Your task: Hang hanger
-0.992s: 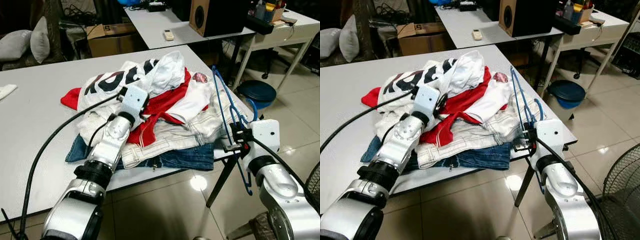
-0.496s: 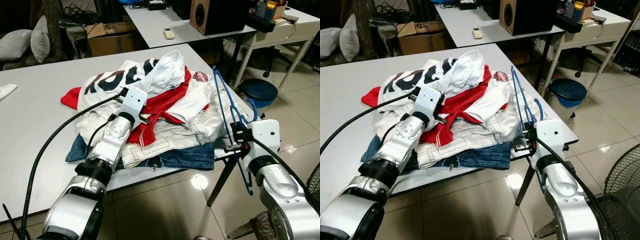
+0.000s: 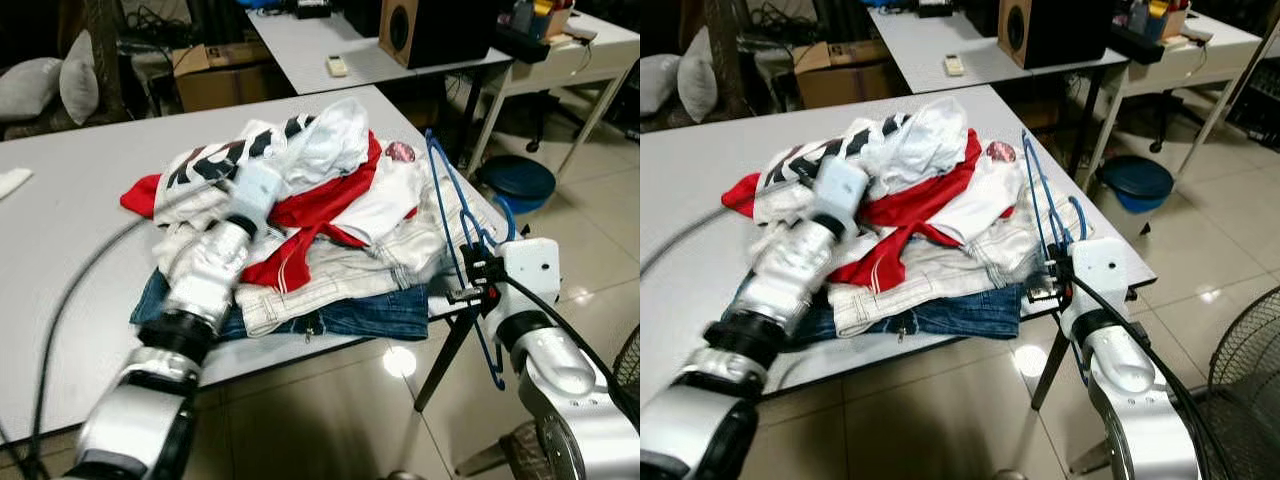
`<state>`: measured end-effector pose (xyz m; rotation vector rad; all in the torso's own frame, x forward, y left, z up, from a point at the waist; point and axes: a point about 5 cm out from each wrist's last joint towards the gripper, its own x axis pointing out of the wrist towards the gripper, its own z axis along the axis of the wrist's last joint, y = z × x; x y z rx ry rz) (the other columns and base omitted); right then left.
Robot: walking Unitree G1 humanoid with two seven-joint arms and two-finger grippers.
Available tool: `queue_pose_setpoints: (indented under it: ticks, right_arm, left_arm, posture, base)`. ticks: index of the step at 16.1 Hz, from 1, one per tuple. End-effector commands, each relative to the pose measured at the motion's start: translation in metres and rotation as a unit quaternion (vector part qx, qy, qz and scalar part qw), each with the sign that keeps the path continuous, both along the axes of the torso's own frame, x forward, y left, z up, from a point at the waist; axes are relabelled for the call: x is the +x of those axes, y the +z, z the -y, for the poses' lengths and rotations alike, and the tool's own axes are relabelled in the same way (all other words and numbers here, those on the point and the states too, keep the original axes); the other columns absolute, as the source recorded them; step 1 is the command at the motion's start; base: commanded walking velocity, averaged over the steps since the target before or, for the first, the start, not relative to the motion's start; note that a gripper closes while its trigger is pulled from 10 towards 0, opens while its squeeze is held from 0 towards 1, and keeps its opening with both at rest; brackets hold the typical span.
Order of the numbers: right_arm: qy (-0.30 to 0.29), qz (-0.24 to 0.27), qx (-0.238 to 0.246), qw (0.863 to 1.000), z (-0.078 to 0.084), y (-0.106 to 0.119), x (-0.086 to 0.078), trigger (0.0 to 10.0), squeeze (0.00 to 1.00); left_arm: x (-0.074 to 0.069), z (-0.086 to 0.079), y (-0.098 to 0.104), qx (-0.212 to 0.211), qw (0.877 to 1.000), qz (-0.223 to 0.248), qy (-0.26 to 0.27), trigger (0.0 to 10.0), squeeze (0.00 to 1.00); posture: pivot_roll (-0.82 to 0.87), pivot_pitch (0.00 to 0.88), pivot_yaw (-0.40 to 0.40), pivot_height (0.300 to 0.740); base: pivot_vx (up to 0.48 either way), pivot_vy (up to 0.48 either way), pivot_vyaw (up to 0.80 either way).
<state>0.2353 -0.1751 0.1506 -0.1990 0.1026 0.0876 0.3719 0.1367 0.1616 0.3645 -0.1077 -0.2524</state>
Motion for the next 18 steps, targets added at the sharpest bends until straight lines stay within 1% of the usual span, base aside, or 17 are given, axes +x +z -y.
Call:
queue_pose_setpoints:
  ticks: [1, 2, 3, 4, 5, 8, 10, 11, 12, 13, 14, 15, 16, 17, 18]
  right_arm:
    - [0.006, 0.032, 0.002, 0.999, -0.002, 0.01, -0.002, 10.0, 0.0]
    - [0.01, 0.048, 0.007, 0.999, -0.002, 0.015, -0.003, 10.0, 0.0]
    - [0.04, 0.065, 0.006, 0.997, -0.007, 0.021, -0.005, 10.0, 0.0]
    - [0.071, 0.075, -0.003, 0.995, -0.011, 0.024, -0.006, 10.0, 0.0]
    - [0.124, 0.085, -0.006, 0.989, -0.018, 0.029, -0.01, 10.0, 0.0]
    - [0.198, 0.09, -0.007, 0.976, -0.026, 0.035, -0.02, 10.0, 0.0]
    - [0.236, 0.079, -0.021, 0.968, -0.027, 0.032, -0.025, 10.0, 0.0]
    - [0.239, 0.075, -0.022, 0.968, -0.027, 0.031, -0.026, 10.0, 0.0]
    - [0.241, 0.066, -0.024, 0.968, -0.026, 0.029, -0.024, 10.0, 0.0]
    - [0.242, 0.059, -0.023, 0.968, -0.026, 0.027, -0.024, 10.0, 0.0]
    - [0.248, 0.036, -0.019, 0.968, -0.028, 0.024, -0.022, 10.0, 0.0]
    - [0.25, 0.027, -0.018, 0.968, -0.028, 0.022, -0.022, 10.0, 0.0]
    - [0.244, 0.022, -0.011, 0.97, -0.028, 0.022, -0.019, 10.0, 0.0]
    - [0.226, 0.015, 0.004, 0.974, -0.027, 0.022, -0.016, 10.0, 0.0]
    - [0.214, 0.004, 0.024, 0.976, -0.026, 0.021, -0.013, 10.0, 0.0]
  left_arm:
    - [-0.002, -0.007, 0.021, -0.015, 0.999, 0.04, -0.014, 0.0, 0.0]
    - [-0.006, -0.011, 0.035, -0.021, 0.997, 0.069, -0.026, 0.0, 0.0]
    - [-0.009, -0.016, 0.049, -0.025, 0.995, 0.09, -0.038, 0.0, 0.0]
    - [-0.011, -0.02, 0.057, -0.019, 0.993, 0.102, -0.048, 0.0, 0.0]
    - [-0.012, -0.026, 0.067, -0.019, 0.993, 0.108, -0.049, 0.0, 0.0]
    - [-0.015, -0.035, 0.086, -0.021, 0.991, 0.125, -0.047, 0.0, 0.0]
    - [-0.018, -0.036, 0.1, -0.027, 0.988, 0.142, -0.056, 0.0, 0.0]
    - [-0.019, -0.034, 0.103, -0.027, 0.987, 0.147, -0.067, 0.0, 0.0]
    - [-0.025, -0.028, 0.108, -0.022, 0.983, 0.151, -0.106, 0.0, 0.0]
    - [-0.027, -0.026, 0.109, -0.018, 0.981, 0.15, -0.118, 0.0, 0.0]
    - [-0.032, -0.02, 0.108, -0.004, 0.979, 0.141, -0.147, 0.0, 0.0]
    - [-0.036, -0.017, 0.107, 0.003, 0.977, 0.135, -0.164, 0.0, 0.0]
    - [-0.04, -0.014, 0.105, 0.013, 0.975, 0.123, -0.186, 0.0, 0.0]
    - [-0.045, -0.011, 0.1, 0.032, 0.972, 0.11, -0.205, 0.0, 0.0]
    - [-0.048, -0.01, 0.097, 0.048, 0.971, 0.105, -0.21, 0.0, 0.0]
  posture:
    - [-0.12, 0.0, 0.068, 0.74]
    - [-0.11, 0.0, 0.067, 0.74]
    - [-0.1, 0.0, 0.065, 0.74]
    - [-0.1, 0.0, 0.065, 0.74]
    - [-0.09, 0.0, 0.065, 0.74]
    - [-0.09, 0.0, 0.063, 0.74]
    - [-0.09, 0.0, 0.062, 0.74]
    - [-0.09, 0.0, 0.061, 0.74]
    - [-0.08, 0.0, 0.06, 0.74]
    - [-0.08, 0.0, 0.06, 0.74]
    - [-0.08, 0.0, 0.057, 0.74]
    - [-0.08, 0.0, 0.056, 0.74]
    - [-0.07, 0.0, 0.054, 0.74]
    - [-0.07, 0.0, 0.053, 0.74]
    - [-0.07, 0.0, 0.052, 0.74]
  base:
    - [0.0, 0.0, 0.0]
    - [0.0, 0.0, 0.0]
    - [0.0, 0.0, 0.0]
    - [0.0, 0.0, 0.0]
    - [0.0, 0.0, 0.0]
    - [0.0, 0.0, 0.0]
    - [0.0, 0.0, 0.0]
    - [0.0, 0.0, 0.0]
    - [0.0, 0.0, 0.0]
    - [0.0, 0.0, 0.0]
    - [0.0, 0.0, 0.0]
    - [0.0, 0.0, 0.0]
    - [0.0, 0.0, 0.0]
    - [0.0, 0.0, 0.0]
    - [0.0, 0.0, 0.0]
